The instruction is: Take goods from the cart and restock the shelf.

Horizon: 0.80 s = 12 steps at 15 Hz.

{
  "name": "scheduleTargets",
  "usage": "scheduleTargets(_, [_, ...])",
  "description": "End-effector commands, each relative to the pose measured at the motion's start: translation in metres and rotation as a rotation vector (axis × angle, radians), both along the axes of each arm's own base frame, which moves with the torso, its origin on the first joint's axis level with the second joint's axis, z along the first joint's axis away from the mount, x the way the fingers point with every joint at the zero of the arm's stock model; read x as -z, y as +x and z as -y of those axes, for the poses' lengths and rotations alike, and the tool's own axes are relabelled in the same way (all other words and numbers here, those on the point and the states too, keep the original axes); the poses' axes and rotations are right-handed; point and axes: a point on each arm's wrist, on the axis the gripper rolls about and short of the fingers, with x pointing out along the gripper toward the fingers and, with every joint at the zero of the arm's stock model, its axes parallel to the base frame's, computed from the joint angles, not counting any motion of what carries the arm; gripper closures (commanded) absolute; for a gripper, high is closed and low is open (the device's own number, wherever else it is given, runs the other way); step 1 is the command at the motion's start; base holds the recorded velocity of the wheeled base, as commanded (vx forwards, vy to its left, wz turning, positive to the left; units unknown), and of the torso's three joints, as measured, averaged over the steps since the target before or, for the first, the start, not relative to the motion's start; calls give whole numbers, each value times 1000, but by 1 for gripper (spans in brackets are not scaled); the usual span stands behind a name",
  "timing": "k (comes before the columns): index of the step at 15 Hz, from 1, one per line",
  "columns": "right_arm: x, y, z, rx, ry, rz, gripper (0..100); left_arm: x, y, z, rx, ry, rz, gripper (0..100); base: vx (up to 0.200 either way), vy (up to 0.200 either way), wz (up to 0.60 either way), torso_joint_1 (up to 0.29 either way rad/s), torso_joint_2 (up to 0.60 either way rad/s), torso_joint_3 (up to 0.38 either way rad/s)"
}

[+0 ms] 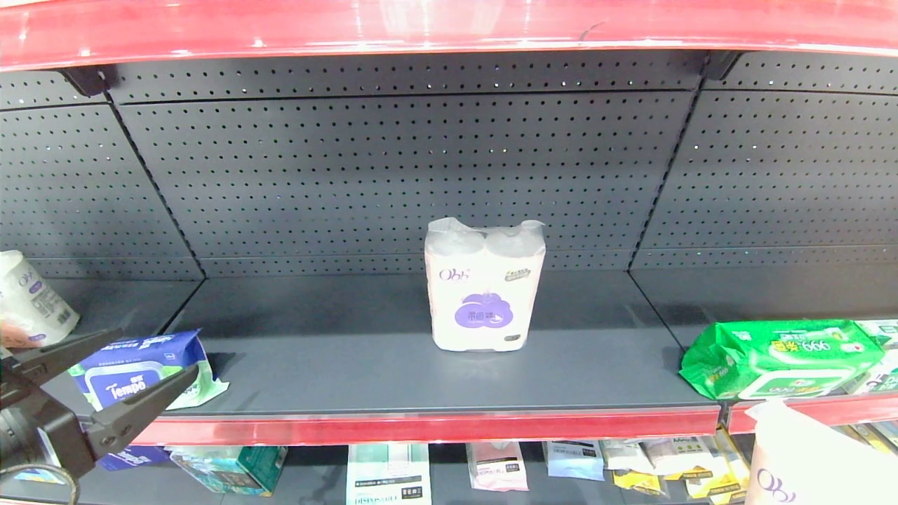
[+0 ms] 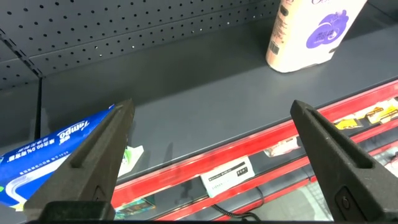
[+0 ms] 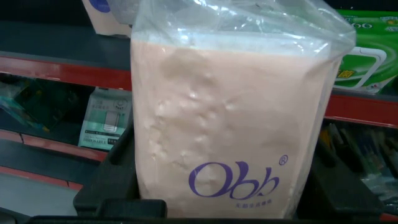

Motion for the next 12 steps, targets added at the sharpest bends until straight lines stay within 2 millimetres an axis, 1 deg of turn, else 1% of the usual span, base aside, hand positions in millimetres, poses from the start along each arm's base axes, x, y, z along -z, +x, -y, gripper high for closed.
scheduleTargets(1, [0,0,0,-1,-1,-2,100,-1,1,0,0,2,2,0,0,0,0,0,0,0])
scheduleTargets(4, [0,0,0,-3,1,-1,100,1,3,1,9,1,-13,0,0,0,0,0,0,0])
scheduleTargets(7, [0,0,0,-3,1,-3,100,-1,10,1,12,2,-17,0,0,0,0,0,0,0])
scheduleTargets(9, [0,0,0,-3,-1,-2,100,-1,11,1,12,1,-20,0,0,0,0,0,0,0])
scheduleTargets(12, [0,0,0,-5,0,-2,100,0,13,0,14,0,-28,0,0,0,-600,4,-1,2])
